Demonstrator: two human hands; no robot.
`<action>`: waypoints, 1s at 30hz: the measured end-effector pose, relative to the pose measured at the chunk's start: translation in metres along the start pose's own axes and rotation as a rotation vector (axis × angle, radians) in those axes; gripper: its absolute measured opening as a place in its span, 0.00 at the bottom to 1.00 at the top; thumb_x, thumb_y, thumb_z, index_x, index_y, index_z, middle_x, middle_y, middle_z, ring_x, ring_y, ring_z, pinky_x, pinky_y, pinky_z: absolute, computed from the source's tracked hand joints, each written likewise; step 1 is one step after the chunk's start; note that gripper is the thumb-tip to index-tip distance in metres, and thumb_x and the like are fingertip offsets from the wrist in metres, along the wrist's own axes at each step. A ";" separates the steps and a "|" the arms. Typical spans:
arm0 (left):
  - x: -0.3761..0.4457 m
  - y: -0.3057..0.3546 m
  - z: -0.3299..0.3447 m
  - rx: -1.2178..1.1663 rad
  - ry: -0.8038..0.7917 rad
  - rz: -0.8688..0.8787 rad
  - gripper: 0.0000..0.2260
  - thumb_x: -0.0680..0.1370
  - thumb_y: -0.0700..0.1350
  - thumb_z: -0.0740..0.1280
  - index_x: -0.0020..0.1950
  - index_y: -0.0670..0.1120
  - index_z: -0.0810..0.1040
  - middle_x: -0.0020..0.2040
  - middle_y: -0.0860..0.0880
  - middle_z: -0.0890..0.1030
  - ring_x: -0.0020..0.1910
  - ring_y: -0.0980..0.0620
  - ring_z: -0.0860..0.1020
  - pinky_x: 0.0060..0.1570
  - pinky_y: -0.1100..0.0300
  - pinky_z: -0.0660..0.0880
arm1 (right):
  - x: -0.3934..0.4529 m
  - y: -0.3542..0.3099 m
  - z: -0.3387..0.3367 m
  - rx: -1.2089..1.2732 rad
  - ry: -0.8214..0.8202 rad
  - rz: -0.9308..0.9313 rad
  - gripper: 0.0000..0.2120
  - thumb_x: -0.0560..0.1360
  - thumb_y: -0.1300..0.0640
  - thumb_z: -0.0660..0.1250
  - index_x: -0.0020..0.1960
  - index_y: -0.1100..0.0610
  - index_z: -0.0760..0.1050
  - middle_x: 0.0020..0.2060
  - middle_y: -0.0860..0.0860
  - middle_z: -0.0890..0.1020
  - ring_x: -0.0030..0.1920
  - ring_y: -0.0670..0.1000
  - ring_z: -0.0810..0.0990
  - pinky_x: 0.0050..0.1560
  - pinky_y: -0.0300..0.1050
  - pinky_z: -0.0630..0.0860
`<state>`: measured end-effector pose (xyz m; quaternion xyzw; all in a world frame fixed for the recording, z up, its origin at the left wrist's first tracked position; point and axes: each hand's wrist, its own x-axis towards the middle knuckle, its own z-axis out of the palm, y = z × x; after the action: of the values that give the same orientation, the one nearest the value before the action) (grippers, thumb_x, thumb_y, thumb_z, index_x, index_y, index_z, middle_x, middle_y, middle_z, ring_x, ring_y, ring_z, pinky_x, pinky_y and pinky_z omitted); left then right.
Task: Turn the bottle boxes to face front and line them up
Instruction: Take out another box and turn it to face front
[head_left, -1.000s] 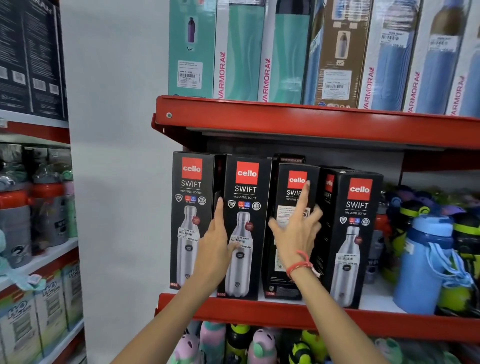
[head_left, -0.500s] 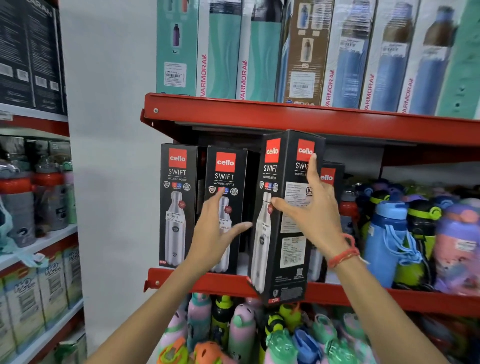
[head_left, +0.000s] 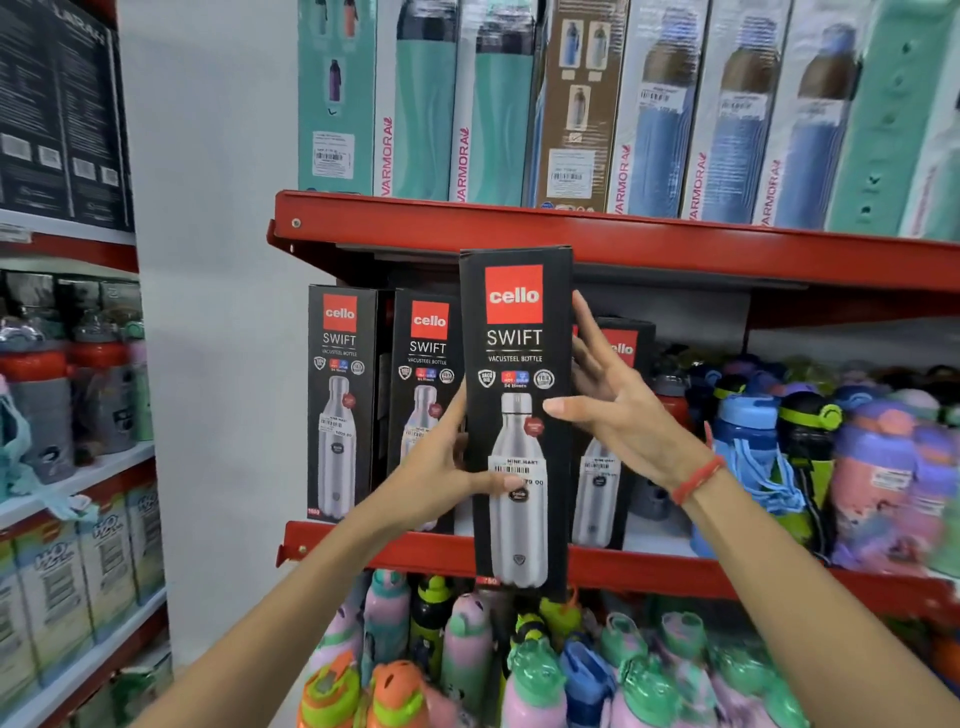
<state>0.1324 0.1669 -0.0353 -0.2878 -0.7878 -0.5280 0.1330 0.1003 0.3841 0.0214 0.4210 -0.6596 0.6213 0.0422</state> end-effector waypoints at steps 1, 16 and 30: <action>0.006 -0.002 0.001 0.022 0.018 0.007 0.47 0.70 0.39 0.76 0.78 0.56 0.49 0.58 0.79 0.72 0.56 0.76 0.72 0.47 0.81 0.69 | 0.005 -0.001 -0.004 -0.007 -0.041 0.025 0.49 0.69 0.67 0.73 0.75 0.33 0.51 0.75 0.39 0.64 0.72 0.49 0.68 0.66 0.55 0.73; 0.073 -0.053 0.015 0.184 0.154 -0.118 0.54 0.71 0.38 0.75 0.76 0.61 0.35 0.74 0.51 0.69 0.65 0.46 0.74 0.59 0.62 0.66 | 0.039 0.052 -0.016 -0.392 0.111 0.166 0.46 0.79 0.66 0.62 0.70 0.23 0.39 0.75 0.34 0.54 0.64 0.35 0.73 0.48 0.54 0.83; 0.094 -0.074 0.032 0.380 0.246 -0.289 0.48 0.74 0.36 0.71 0.78 0.54 0.38 0.60 0.38 0.79 0.55 0.41 0.79 0.49 0.56 0.72 | 0.051 0.095 0.002 -0.691 0.321 0.184 0.51 0.75 0.71 0.65 0.75 0.36 0.34 0.78 0.49 0.60 0.74 0.53 0.65 0.73 0.58 0.63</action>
<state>0.0164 0.2050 -0.0560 -0.0756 -0.8836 -0.4153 0.2026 0.0110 0.3446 -0.0239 0.2183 -0.8499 0.4218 0.2282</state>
